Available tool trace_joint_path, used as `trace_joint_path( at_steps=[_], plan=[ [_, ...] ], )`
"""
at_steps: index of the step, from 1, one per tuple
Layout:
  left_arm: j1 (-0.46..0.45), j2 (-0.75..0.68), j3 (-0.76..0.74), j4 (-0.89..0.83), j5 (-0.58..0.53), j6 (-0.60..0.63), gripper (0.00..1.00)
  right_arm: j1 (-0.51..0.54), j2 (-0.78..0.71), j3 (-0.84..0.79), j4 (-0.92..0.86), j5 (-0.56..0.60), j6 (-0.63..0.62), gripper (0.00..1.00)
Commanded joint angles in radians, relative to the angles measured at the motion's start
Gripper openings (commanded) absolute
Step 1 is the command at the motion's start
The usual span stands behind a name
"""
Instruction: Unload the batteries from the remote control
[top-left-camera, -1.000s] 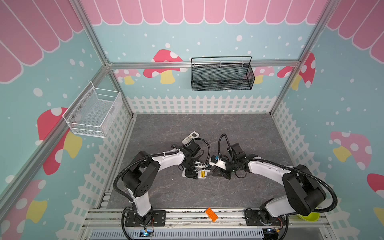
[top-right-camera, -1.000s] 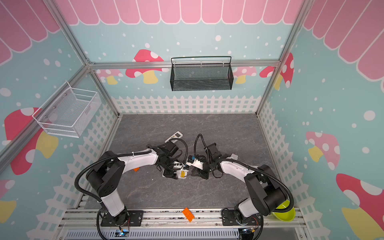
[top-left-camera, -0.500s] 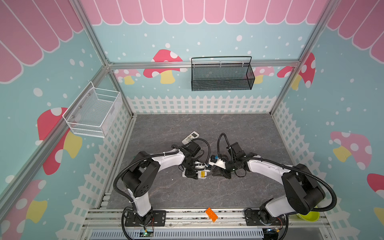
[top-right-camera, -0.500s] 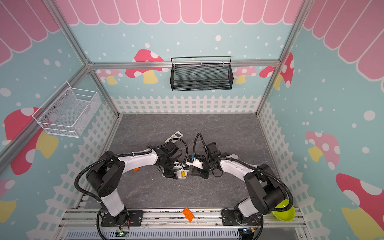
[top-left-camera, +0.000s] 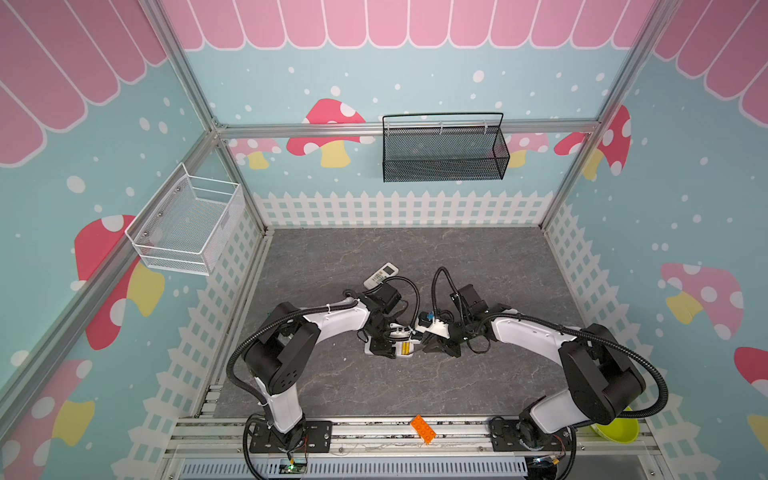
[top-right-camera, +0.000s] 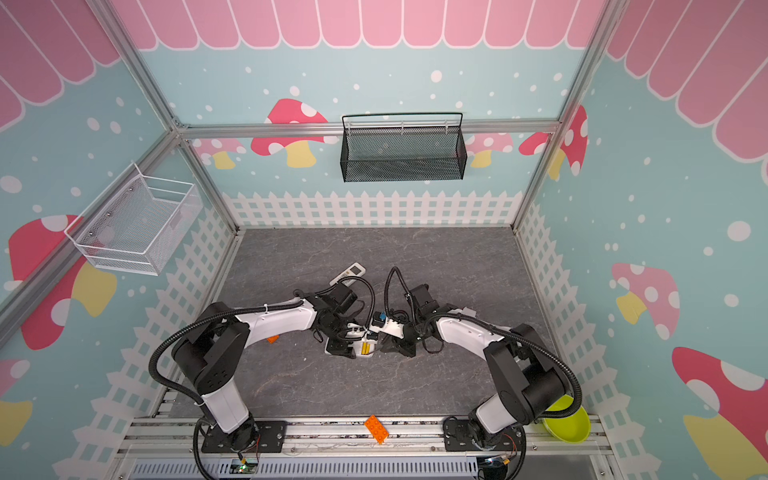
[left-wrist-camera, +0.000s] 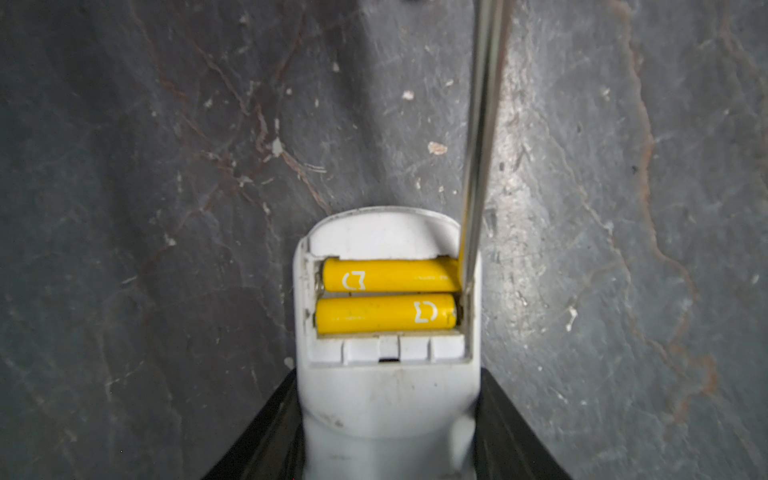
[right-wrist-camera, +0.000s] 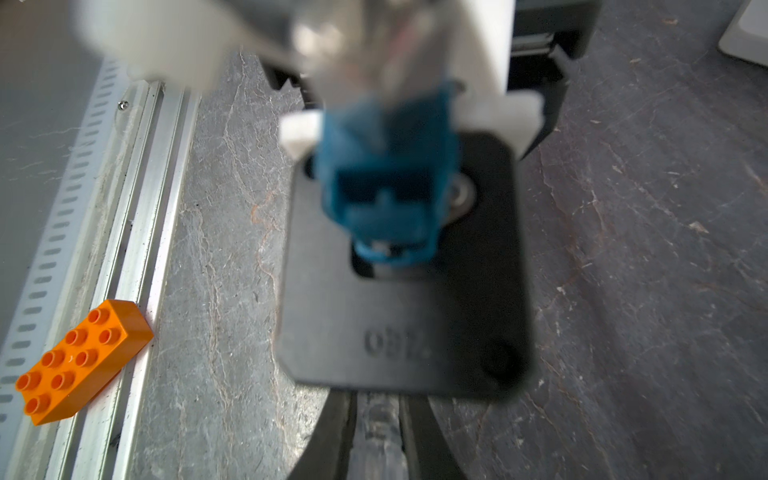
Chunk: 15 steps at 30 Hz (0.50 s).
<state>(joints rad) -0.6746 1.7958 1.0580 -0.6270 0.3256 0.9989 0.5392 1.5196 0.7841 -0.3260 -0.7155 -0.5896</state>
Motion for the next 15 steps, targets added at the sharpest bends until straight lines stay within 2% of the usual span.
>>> trace_joint_path(
  at_steps=[1,15],
  plan=[
    [-0.008,0.030,-0.041,-0.058,-0.023,-0.001,0.55,0.019,0.009,0.016,-0.103,0.009,-0.060,0.00],
    [-0.014,0.030,-0.043,-0.056,-0.032,0.000,0.55,0.061,0.003,0.013,-0.127,0.226,-0.096,0.00]
  ],
)
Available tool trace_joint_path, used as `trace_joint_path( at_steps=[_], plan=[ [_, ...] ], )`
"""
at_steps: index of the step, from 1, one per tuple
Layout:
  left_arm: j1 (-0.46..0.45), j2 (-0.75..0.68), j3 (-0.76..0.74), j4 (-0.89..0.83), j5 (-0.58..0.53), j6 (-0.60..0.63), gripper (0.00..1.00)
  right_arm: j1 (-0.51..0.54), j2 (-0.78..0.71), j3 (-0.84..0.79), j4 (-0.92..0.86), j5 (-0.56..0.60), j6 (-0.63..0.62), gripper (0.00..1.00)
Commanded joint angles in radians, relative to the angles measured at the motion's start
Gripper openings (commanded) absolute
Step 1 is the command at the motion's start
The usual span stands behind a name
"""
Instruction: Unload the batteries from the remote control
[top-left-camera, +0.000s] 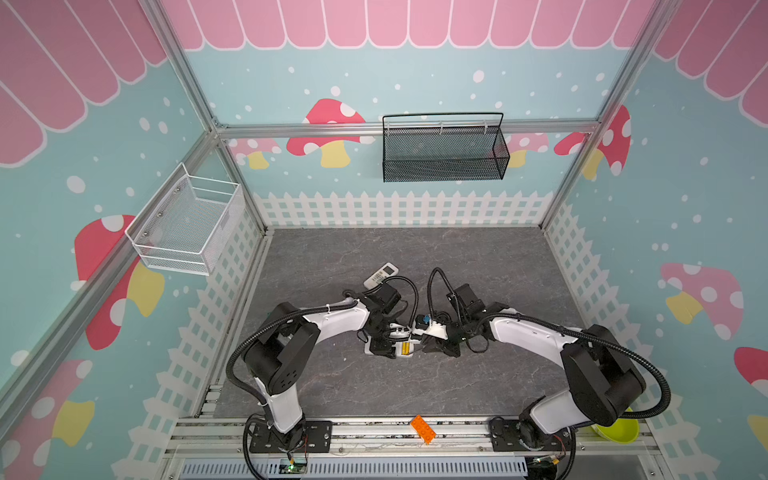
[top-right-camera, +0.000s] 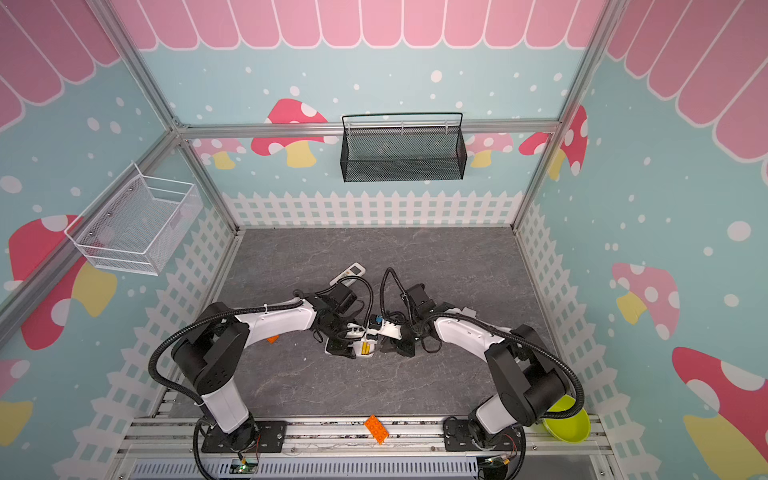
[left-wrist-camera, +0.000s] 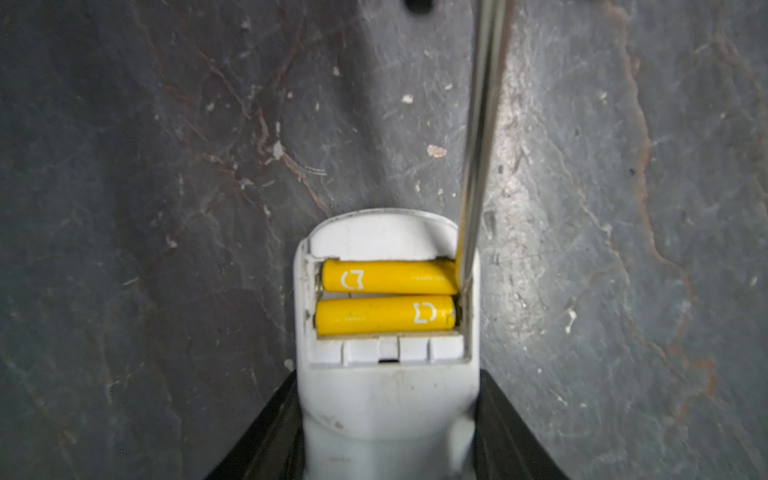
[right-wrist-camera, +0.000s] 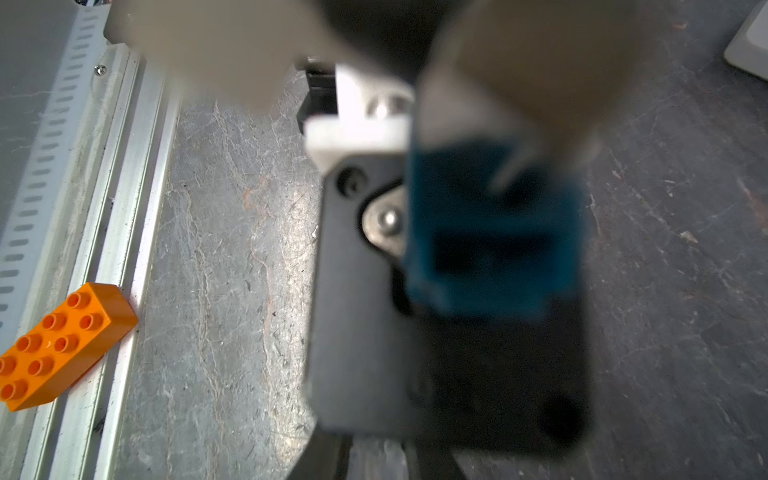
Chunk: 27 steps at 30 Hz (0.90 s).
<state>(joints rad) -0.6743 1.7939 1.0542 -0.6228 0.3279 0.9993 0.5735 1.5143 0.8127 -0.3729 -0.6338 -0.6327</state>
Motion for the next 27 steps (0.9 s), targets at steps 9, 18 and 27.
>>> trace_joint_path(
  at_steps=[9,18,27],
  plan=[
    [-0.016,0.033,-0.040,-0.058,-0.036,-0.002,0.55,0.052,-0.088,-0.098,0.066,0.282,-0.028,0.00],
    [-0.018,0.033,-0.041,-0.056,-0.038,-0.001,0.54,0.110,-0.204,-0.237,0.366,0.393,0.097,0.00],
    [-0.018,0.032,-0.045,-0.056,-0.038,0.000,0.54,0.113,-0.281,-0.275,0.433,0.468,0.114,0.00]
  ],
)
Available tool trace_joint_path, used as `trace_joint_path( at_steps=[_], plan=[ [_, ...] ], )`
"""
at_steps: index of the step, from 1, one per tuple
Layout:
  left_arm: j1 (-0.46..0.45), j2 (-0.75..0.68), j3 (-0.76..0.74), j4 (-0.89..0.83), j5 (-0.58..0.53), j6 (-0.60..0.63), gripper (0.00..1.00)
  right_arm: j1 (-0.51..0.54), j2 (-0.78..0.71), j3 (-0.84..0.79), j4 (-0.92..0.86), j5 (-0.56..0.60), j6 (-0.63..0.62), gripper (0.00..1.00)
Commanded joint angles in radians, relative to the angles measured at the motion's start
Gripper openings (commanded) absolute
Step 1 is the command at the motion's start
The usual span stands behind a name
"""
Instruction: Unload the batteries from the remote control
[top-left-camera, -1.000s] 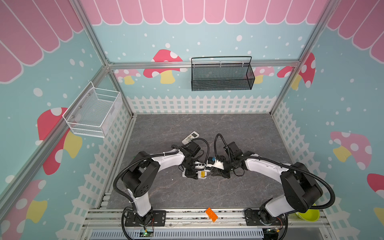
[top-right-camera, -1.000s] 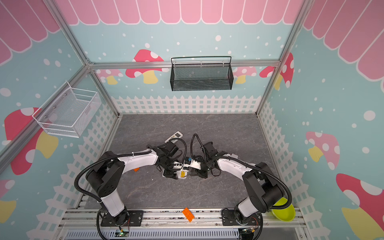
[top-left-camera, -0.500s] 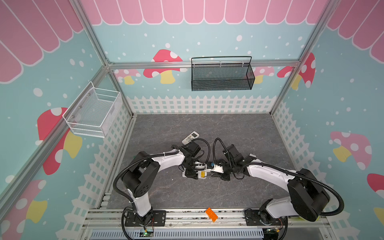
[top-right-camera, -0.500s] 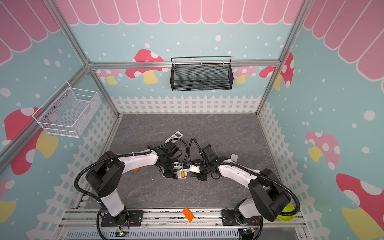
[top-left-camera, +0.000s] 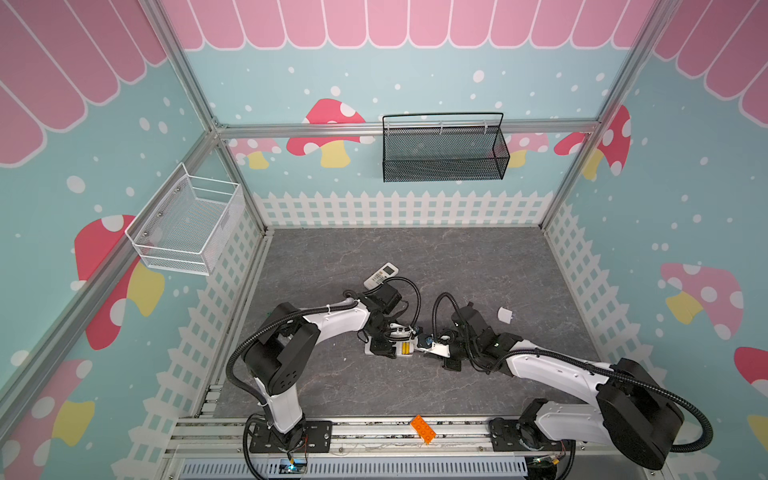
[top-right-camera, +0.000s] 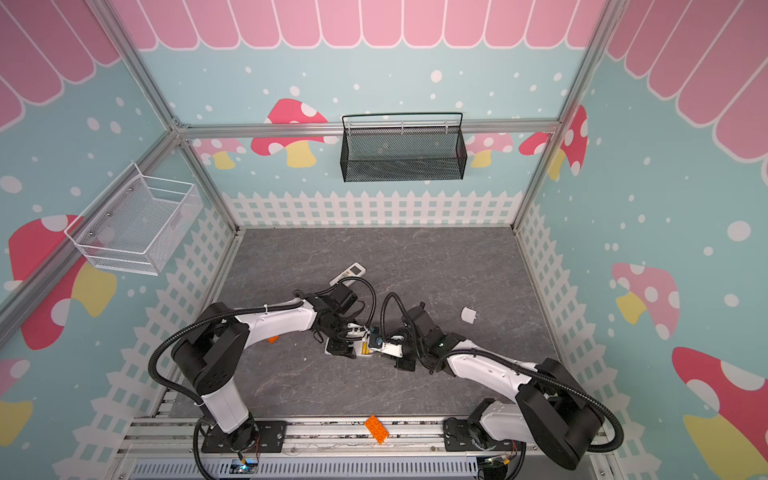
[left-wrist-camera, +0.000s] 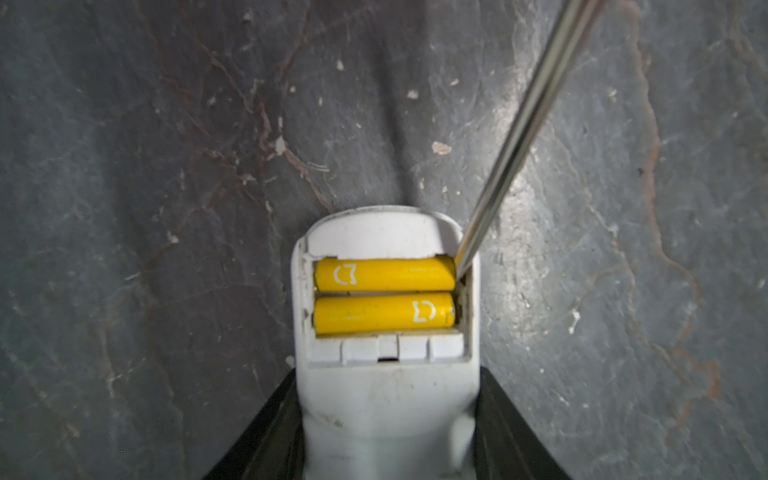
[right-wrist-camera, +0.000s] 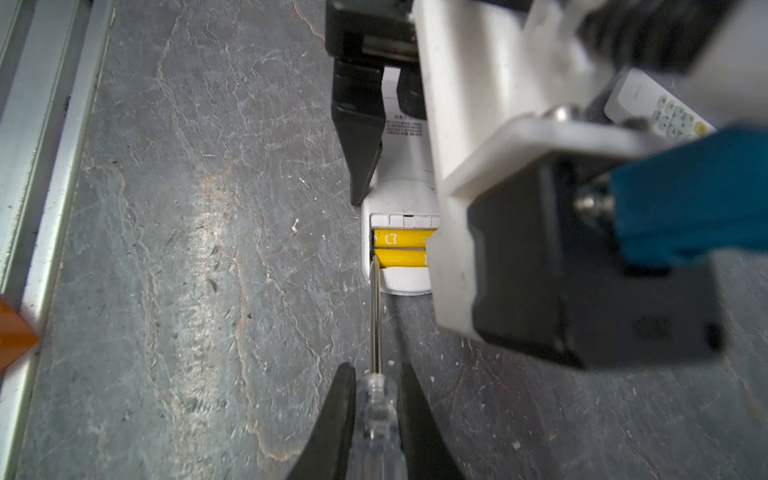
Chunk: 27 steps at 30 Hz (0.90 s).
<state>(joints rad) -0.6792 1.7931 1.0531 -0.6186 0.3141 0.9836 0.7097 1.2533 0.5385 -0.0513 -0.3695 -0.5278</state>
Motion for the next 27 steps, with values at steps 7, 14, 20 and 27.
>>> trace_joint_path(
  at_steps=[7,14,20,27],
  plan=[
    [-0.015,0.031,-0.044,-0.058,-0.026,0.018,0.54,-0.021,-0.044,-0.021,0.124,0.207,0.020,0.00],
    [-0.016,0.032,-0.044,-0.058,-0.027,0.017,0.54,-0.022,-0.069,-0.031,0.142,0.204,0.021,0.00],
    [-0.016,0.032,-0.045,-0.056,-0.029,0.016,0.54,-0.022,-0.069,-0.029,0.147,0.197,0.017,0.00],
    [-0.016,0.030,-0.047,-0.055,-0.029,0.016,0.54,-0.034,-0.101,-0.021,0.082,0.055,-0.007,0.00]
  ],
)
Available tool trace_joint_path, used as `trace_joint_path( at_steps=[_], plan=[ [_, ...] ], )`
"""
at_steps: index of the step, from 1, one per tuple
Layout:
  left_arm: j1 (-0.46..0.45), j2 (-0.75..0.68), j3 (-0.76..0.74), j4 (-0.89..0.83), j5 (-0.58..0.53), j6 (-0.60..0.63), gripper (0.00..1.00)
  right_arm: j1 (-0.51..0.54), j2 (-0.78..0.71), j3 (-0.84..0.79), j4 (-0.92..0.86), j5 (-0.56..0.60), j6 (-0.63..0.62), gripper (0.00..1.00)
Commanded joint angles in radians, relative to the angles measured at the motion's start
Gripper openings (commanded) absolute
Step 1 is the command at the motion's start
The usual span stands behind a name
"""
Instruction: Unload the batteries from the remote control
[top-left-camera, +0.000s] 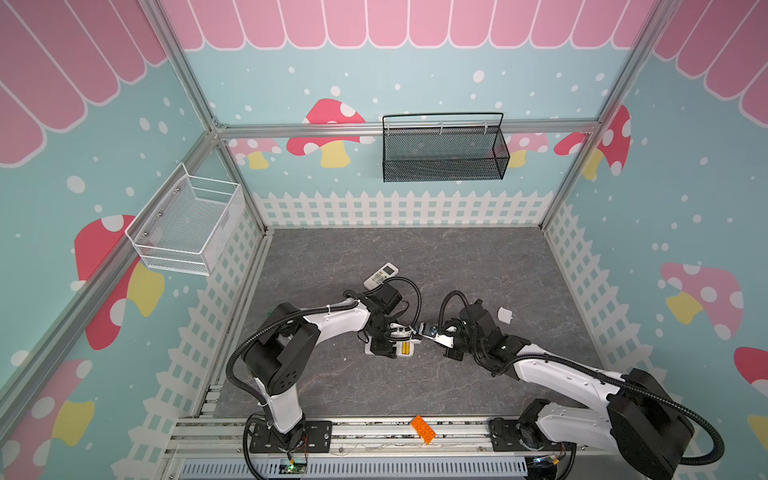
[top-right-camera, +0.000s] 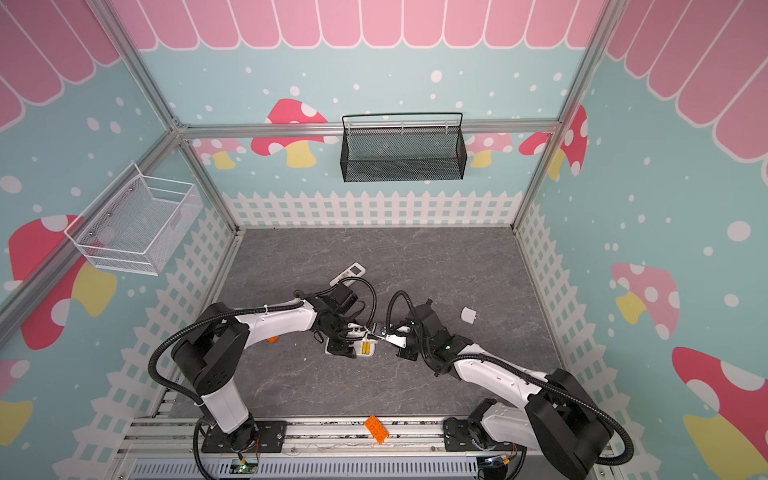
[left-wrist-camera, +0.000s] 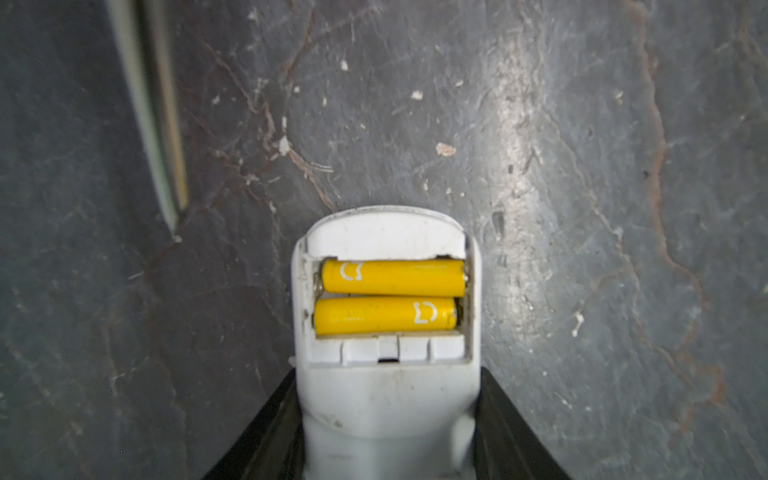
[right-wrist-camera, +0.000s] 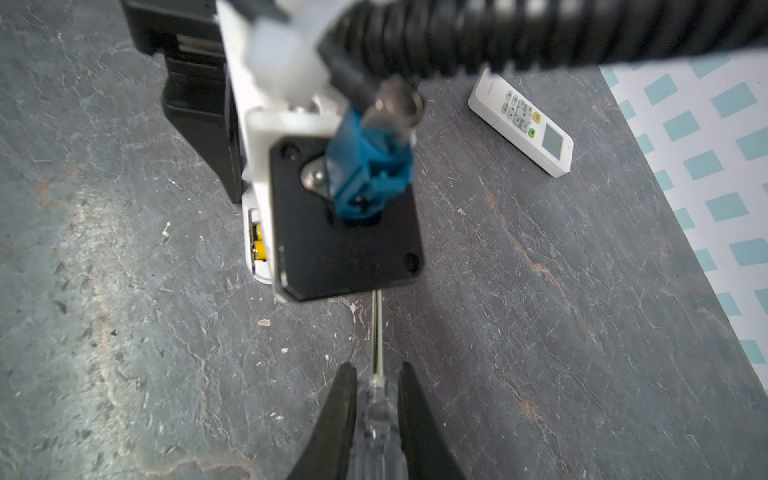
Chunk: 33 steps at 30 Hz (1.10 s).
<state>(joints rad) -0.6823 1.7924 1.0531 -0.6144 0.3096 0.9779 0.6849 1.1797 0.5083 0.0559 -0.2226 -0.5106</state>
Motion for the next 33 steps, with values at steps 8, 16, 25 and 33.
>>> trace_joint_path(
  at_steps=[8,16,25,33],
  plan=[
    [-0.013,0.032,-0.046,-0.057,-0.026,0.021,0.54,-0.012,0.063,0.060,-0.130,-0.281,-0.070,0.00],
    [-0.014,0.033,-0.045,-0.059,-0.027,0.019,0.54,-0.015,0.074,0.067,-0.126,-0.297,-0.083,0.00],
    [-0.014,0.035,-0.044,-0.059,-0.030,0.016,0.54,-0.019,0.099,0.066,-0.142,-0.299,-0.087,0.00],
    [-0.014,0.037,-0.043,-0.059,-0.029,0.015,0.54,-0.024,0.097,0.070,-0.139,-0.256,-0.103,0.00]
  ],
)
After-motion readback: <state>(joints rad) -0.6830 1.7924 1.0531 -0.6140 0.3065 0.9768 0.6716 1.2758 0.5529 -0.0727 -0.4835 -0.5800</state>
